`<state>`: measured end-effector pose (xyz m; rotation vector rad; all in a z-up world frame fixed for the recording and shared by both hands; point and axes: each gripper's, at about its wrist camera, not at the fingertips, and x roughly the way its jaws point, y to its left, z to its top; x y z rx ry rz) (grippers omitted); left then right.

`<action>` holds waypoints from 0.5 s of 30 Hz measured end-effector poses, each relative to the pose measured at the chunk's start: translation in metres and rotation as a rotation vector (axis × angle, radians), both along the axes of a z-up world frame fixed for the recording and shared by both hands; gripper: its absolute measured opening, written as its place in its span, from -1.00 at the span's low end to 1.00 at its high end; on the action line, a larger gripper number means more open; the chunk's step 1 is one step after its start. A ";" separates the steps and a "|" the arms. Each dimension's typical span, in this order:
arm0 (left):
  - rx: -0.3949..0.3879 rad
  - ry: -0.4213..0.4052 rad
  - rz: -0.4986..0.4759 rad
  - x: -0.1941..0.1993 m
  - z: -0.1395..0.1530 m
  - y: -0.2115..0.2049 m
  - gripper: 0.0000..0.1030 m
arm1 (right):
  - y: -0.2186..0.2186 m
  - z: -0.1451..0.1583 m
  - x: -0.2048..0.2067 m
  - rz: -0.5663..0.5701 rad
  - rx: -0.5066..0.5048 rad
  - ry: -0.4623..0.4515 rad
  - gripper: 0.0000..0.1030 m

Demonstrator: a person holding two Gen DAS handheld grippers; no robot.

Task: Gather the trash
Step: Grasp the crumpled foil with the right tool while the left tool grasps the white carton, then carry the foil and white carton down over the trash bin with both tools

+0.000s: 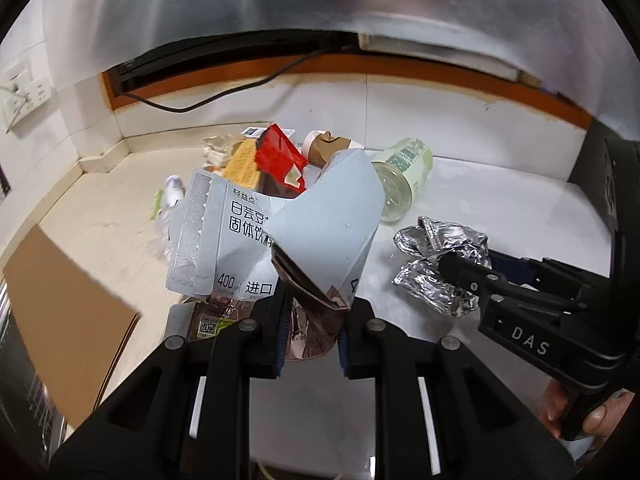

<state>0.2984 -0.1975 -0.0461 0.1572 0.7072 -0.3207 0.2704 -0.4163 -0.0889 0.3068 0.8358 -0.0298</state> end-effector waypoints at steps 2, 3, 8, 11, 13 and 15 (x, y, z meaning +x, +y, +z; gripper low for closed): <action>-0.036 -0.002 -0.007 -0.022 0.008 0.009 -0.68 | 0.011 0.008 -0.015 0.003 0.003 -0.015 -0.22; -0.047 -0.004 -0.008 -0.030 0.010 0.013 -0.68 | 0.016 0.013 -0.022 0.003 0.004 -0.022 -0.22; -0.122 -0.008 -0.018 -0.076 0.020 0.044 -0.68 | 0.040 0.038 -0.064 0.011 0.022 -0.068 -0.22; -0.149 -0.004 -0.013 -0.102 0.023 0.061 -0.68 | 0.055 0.049 -0.093 0.020 0.030 -0.084 -0.22; -0.168 0.001 -0.007 -0.125 0.022 0.077 -0.68 | 0.064 0.053 -0.111 0.031 0.034 -0.088 -0.22; -0.175 0.006 0.004 -0.144 0.019 0.091 -0.68 | 0.077 0.054 -0.129 0.049 0.034 -0.081 -0.22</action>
